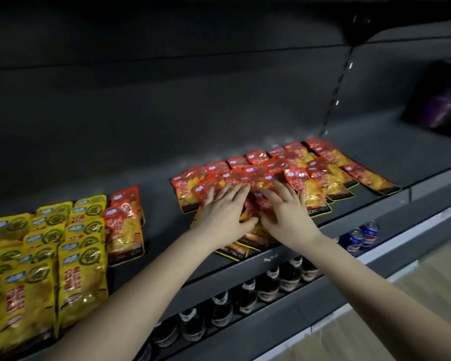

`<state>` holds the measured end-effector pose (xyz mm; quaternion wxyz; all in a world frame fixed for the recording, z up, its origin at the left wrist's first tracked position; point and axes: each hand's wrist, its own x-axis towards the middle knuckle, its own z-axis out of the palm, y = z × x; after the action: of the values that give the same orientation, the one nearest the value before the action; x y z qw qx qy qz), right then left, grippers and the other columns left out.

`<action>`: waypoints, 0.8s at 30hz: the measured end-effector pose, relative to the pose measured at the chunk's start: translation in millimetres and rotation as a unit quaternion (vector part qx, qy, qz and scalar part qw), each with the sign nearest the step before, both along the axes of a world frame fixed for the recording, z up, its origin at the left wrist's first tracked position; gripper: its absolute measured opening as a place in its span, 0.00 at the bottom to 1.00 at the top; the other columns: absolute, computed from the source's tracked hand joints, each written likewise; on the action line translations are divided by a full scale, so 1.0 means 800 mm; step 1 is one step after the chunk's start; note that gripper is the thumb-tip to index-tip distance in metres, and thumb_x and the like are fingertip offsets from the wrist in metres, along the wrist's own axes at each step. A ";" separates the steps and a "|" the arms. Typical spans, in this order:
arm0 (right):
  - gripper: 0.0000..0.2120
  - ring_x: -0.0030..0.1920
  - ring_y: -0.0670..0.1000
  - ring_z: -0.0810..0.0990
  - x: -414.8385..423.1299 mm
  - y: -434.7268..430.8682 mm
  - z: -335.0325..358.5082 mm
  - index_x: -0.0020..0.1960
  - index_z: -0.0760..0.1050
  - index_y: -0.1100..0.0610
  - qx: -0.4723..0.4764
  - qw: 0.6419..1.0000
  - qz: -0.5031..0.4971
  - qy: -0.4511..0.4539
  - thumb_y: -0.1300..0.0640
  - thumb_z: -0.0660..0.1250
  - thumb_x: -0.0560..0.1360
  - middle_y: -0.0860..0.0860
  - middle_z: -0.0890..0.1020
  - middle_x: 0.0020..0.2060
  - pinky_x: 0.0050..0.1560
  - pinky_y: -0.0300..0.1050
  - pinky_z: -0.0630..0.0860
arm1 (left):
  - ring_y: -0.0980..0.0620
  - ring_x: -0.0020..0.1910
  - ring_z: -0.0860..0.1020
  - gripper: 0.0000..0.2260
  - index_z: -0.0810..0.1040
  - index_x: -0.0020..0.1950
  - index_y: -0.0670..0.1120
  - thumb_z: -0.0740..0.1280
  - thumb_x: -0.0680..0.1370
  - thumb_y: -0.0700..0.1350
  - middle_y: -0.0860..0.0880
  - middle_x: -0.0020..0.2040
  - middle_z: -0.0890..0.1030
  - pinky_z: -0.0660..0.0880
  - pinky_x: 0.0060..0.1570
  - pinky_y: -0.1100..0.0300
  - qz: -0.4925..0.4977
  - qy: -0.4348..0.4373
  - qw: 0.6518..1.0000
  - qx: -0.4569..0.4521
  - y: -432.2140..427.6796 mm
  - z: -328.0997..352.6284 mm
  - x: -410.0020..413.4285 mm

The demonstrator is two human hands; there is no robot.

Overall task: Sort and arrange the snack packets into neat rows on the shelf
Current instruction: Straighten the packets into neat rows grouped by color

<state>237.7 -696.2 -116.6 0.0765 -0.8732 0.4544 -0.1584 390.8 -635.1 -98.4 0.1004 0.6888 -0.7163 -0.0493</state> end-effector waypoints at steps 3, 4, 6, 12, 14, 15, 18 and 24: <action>0.25 0.74 0.60 0.52 -0.023 -0.023 0.000 0.74 0.60 0.50 0.008 1.000 -0.009 -0.004 0.49 0.59 0.77 0.53 0.57 0.75 0.72 0.62 0.47 | 0.51 0.77 0.46 0.35 0.45 0.78 0.50 0.57 0.78 0.62 0.51 0.79 0.49 0.40 0.74 0.46 -0.005 0.008 1.000 0.011 -0.024 -0.001 -0.020; 0.25 0.74 0.60 0.52 -0.030 -0.029 -0.001 0.74 0.59 0.51 0.010 1.000 -0.011 0.001 0.50 0.58 0.78 0.52 0.57 0.75 0.72 0.62 0.46 | 0.51 0.77 0.46 0.35 0.45 0.78 0.50 0.57 0.78 0.62 0.51 0.79 0.49 0.39 0.74 0.46 -0.006 0.005 1.000 0.018 -0.030 -0.002 -0.025; 0.24 0.74 0.59 0.52 -0.044 -0.041 -0.004 0.74 0.58 0.51 0.007 1.000 -0.009 0.006 0.50 0.56 0.79 0.52 0.58 0.74 0.72 0.62 0.47 | 0.51 0.77 0.47 0.37 0.45 0.78 0.50 0.57 0.77 0.64 0.50 0.79 0.49 0.39 0.74 0.47 -0.006 -0.005 0.999 0.032 -0.043 -0.004 -0.035; 0.27 0.76 0.56 0.46 -0.081 -0.074 -0.009 0.75 0.57 0.51 0.033 0.999 0.015 0.014 0.46 0.58 0.78 0.50 0.55 0.75 0.72 0.62 0.41 | 0.48 0.76 0.53 0.41 0.48 0.78 0.50 0.59 0.73 0.69 0.48 0.77 0.55 0.41 0.74 0.47 0.016 -0.019 0.999 0.042 -0.078 -0.012 -0.068; 0.27 0.76 0.55 0.42 -0.087 -0.080 -0.013 0.74 0.58 0.52 0.033 0.999 0.033 0.018 0.45 0.58 0.78 0.50 0.51 0.76 0.72 0.62 0.40 | 0.46 0.75 0.53 0.42 0.49 0.78 0.50 0.59 0.72 0.70 0.47 0.77 0.56 0.42 0.74 0.47 0.033 -0.048 0.997 0.045 -0.083 -0.013 -0.075; 0.27 0.76 0.54 0.41 -0.088 -0.083 -0.014 0.74 0.59 0.52 0.033 0.998 0.044 0.019 0.44 0.57 0.78 0.50 0.50 0.76 0.72 0.62 0.39 | 0.44 0.75 0.53 0.43 0.49 0.78 0.50 0.59 0.71 0.71 0.46 0.76 0.56 0.43 0.74 0.46 0.047 -0.064 0.996 0.047 -0.085 -0.012 -0.076; 0.28 0.76 0.53 0.40 -0.090 -0.089 -0.017 0.74 0.60 0.52 0.027 0.997 0.068 0.036 0.42 0.57 0.78 0.49 0.49 0.76 0.71 0.64 0.40 | 0.41 0.75 0.54 0.47 0.50 0.78 0.49 0.59 0.68 0.74 0.45 0.76 0.55 0.45 0.74 0.45 0.096 -0.083 0.990 0.063 -0.086 -0.010 -0.076; 0.30 0.76 0.52 0.40 -0.087 -0.094 -0.020 0.75 0.57 0.53 0.024 0.995 0.088 0.039 0.40 0.56 0.77 0.49 0.49 0.76 0.71 0.61 0.38 | 0.45 0.72 0.60 0.48 0.56 0.77 0.47 0.63 0.66 0.73 0.47 0.71 0.61 0.45 0.74 0.47 0.110 -0.063 0.991 0.049 -0.084 -0.011 -0.073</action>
<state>168.0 -771.5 -132.5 0.0929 -0.9134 0.3820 -0.1059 332.1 -702.2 -107.5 0.0263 0.7695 -0.6375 -0.0296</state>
